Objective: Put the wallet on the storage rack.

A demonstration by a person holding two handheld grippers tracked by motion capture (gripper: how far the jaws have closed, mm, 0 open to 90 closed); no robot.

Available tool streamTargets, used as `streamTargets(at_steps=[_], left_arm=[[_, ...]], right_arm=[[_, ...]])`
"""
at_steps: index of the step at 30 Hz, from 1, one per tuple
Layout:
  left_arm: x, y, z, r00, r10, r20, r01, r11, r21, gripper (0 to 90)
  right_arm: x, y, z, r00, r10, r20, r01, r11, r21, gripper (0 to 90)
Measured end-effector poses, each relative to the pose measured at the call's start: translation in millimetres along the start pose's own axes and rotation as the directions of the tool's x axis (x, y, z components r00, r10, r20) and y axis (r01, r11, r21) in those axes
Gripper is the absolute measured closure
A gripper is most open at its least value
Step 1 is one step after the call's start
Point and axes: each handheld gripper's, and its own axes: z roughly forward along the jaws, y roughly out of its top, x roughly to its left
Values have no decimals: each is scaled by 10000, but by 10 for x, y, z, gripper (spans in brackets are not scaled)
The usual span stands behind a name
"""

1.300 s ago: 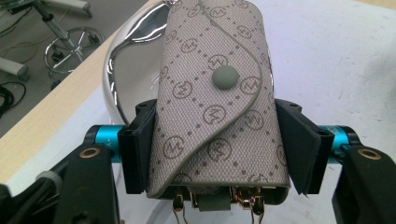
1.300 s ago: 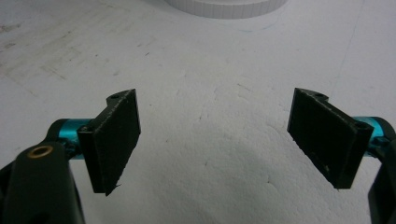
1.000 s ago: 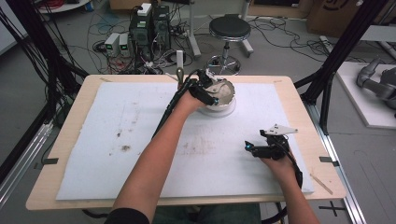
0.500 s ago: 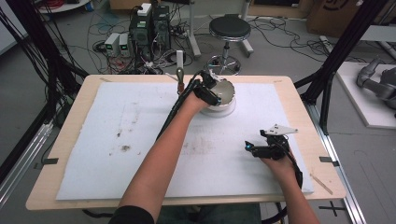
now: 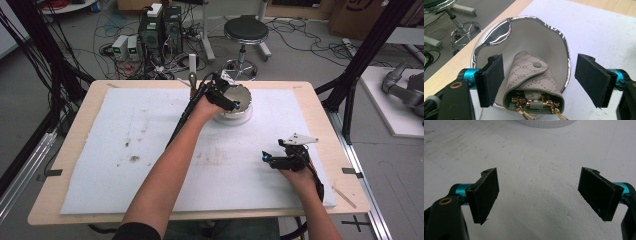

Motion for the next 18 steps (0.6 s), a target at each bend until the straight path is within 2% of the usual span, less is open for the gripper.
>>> streamTargets(at_steps=[5, 10, 18], left_arm=[[-18, 15, -148, 10000, 75, 16, -74, 9994, -332, 221], [-15, 12, -374, 9999, 91, 66, -86, 9971, -751, 221], [-49, -137, -771, 10000, 60, 44, -53, 9898, -1425, 213]], right_arm=[[6, -1, -3, 10000, 25, 2, -25, 10000, -12, 174], [24, 4, -13, 10000, -58, 20, 58, 10000, -47, 174], [54, 16, -6, 9998, -176, 55, 176, 9998, 15, 174]])
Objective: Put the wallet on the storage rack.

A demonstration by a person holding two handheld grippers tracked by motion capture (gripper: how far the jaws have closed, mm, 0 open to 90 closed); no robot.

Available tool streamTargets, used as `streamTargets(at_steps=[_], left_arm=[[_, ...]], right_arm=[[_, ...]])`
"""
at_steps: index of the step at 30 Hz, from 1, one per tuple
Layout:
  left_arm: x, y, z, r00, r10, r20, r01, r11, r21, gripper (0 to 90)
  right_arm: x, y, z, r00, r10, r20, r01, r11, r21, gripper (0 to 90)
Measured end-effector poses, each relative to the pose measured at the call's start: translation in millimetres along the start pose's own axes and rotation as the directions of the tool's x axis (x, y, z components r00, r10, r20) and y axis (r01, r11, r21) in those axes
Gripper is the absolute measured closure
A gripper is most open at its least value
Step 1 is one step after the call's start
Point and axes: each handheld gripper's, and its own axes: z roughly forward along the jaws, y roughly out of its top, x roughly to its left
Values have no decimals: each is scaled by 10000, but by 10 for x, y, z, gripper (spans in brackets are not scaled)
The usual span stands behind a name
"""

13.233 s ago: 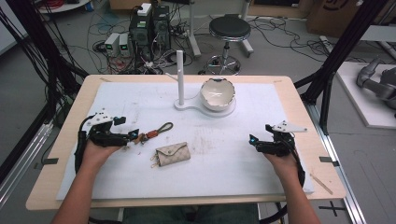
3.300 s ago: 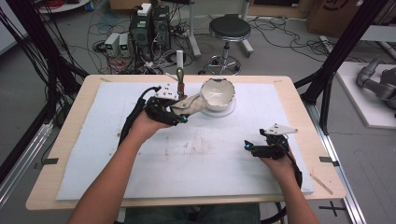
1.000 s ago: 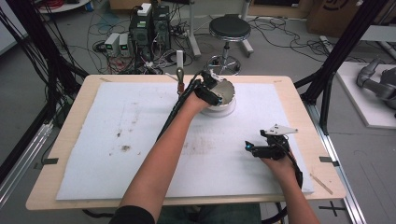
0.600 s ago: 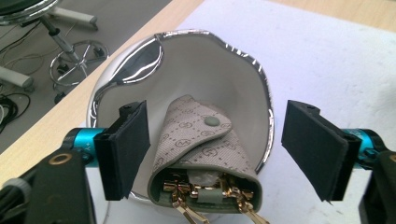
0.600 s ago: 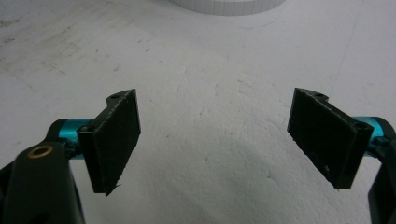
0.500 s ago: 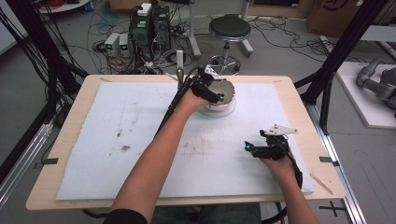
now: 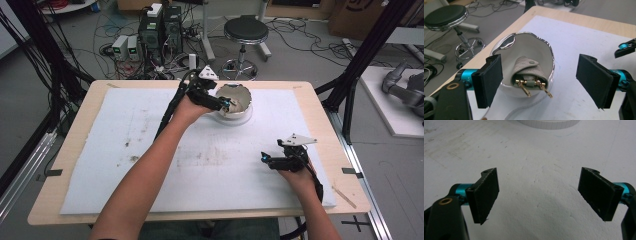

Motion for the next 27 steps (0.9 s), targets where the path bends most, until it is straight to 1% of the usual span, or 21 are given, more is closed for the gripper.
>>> streamTargets(at_steps=[2, 4, 5, 9, 11, 13, 15, 16, 19, 27], left_arm=[[-10, -36, -87, 10000, -65, 6, 65, 9997, -218, 213], [-12, -75, -178, 10000, -69, 27, 70, 9996, -276, 213], [-16, -101, -223, 9999, -144, 25, 145, 9990, -423, 212], [-13, -218, -389, 9996, -261, -123, 251, 9968, -760, 212], [-2, -280, -465, 9994, -328, -143, 315, 9961, -827, 212], [4, -348, -525, 9990, -426, -161, 411, 9958, -819, 212], [4, -425, -570, 9985, -542, -88, 534, 9958, -747, 209], [-1, -468, -591, 9986, -534, -58, 528, 9959, -733, 208], [-16, -586, -661, 9984, -555, -141, 546, 9968, -589, 207], [-82, -890, -842, 9967, -795, -151, 785, 9952, -582, 207]], right_arm=[[4, 2, 2, 10000, -35, 16, 35, 10000, 8, 174], [10, 4, 4, 10000, -40, 13, 40, 10000, 17, 174], [15, 6, 4, 10000, -29, 8, 29, 10000, 14, 174], [21, 6, 1, 9999, -100, 32, 100, 9999, 22, 174], [19, 6, 2, 9999, -111, 47, 111, 9999, 20, 174], [19, 6, 5, 9999, -98, 45, 97, 9999, 51, 174], [25, 10, 7, 9999, -88, 63, 88, 9999, 63, 174], [29, 12, 7, 9999, -86, 61, 86, 9999, 57, 174], [33, 17, 10, 9999, -128, 50, 128, 9999, 50, 174], [26, 18, 10, 10000, -70, 33, 70, 10000, 17, 174]])
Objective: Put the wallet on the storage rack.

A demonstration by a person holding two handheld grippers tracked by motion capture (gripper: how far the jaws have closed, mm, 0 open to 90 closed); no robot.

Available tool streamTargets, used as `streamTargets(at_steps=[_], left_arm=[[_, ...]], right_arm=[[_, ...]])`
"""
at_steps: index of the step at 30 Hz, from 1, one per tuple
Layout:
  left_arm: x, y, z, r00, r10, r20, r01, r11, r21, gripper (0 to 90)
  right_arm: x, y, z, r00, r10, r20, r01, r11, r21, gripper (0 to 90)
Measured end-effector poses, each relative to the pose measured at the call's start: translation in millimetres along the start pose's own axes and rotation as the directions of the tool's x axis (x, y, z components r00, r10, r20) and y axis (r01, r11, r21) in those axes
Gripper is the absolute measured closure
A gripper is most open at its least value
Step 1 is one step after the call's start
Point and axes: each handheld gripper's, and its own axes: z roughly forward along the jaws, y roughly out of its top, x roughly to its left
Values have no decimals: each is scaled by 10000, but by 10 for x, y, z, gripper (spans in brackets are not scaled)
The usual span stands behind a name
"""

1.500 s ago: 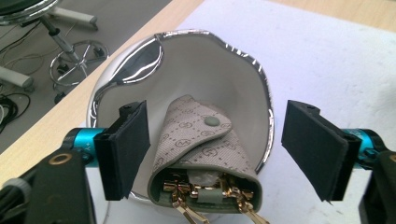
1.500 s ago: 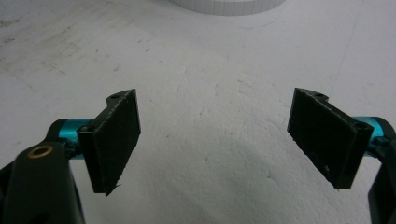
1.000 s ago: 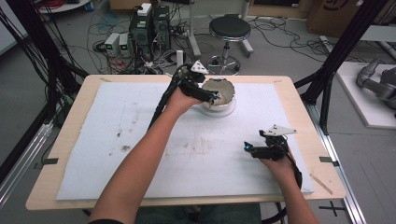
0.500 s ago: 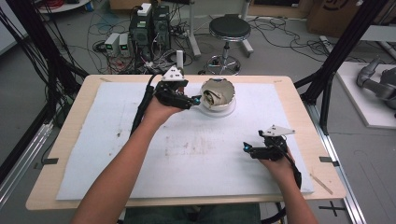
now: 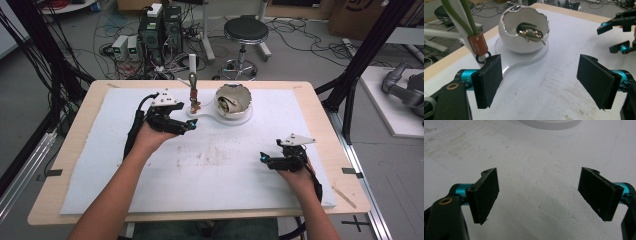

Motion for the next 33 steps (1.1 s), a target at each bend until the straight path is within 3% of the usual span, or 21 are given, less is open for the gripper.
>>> streamTargets(at_steps=[5, 15, 24, 33], left_arm=[[-34, -198, -109, 9998, -186, -26, 187, 9998, 54, 207], [-80, -549, -342, 9991, -401, 155, 406, 9987, -315, 206], [-68, -823, -465, 9982, -254, 541, 289, 9974, -653, 196], [8, -973, -500, 9987, -424, 292, 439, 9976, -529, 194]], right_arm=[[-2, -1, 2, 10000, -21, -21, 21, 10000, 31, 174], [-7, -3, 6, 10000, 24, -62, -24, 10000, 32, 174], [-16, -11, -16, 9998, 180, -71, -180, 9998, -115, 174], [-39, -6, -14, 9999, 127, -45, -127, 9998, -131, 174]])
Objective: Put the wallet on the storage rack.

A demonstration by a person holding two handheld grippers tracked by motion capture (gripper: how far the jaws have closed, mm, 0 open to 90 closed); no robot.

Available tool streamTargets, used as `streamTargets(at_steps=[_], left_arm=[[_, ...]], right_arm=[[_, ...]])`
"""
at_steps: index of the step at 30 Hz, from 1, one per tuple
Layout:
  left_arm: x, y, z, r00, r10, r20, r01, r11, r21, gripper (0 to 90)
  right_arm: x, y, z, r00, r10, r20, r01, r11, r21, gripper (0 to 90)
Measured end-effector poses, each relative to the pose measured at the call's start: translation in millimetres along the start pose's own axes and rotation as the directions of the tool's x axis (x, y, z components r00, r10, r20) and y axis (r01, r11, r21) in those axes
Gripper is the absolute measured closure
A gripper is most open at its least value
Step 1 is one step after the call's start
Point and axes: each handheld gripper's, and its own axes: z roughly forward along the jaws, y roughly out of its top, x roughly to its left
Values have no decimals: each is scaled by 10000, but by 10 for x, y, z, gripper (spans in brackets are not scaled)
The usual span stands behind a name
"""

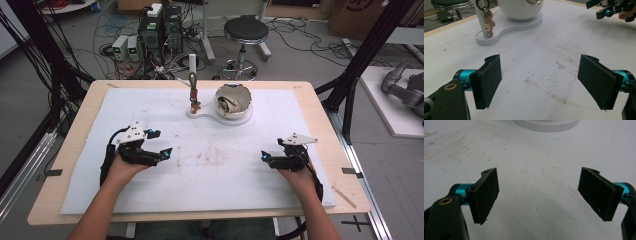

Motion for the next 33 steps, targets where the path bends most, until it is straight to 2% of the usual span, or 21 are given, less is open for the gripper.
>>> streamTargets(at_steps=[8, 15, 26, 33], left_arm=[[24, -55, -59, 9999, -85, -140, 84, 9999, -59, 194], [58, -94, -133, 9989, -228, -405, 227, 9997, -21, 194], [68, -106, -92, 9993, -210, -321, 214, 9997, 118, 194], [100, -109, -47, 9989, -352, -325, 360, 9991, 239, 194]], right_arm=[[30, 27, 1, 9999, -53, 104, 54, 10000, -24, 174], [40, 52, 46, 10000, -73, 8, 73, 10000, 19, 174], [36, 51, 41, 10000, -35, 9, 35, 10000, 50, 174], [45, 41, 33, 10000, -53, 28, 53, 9999, 92, 174]])
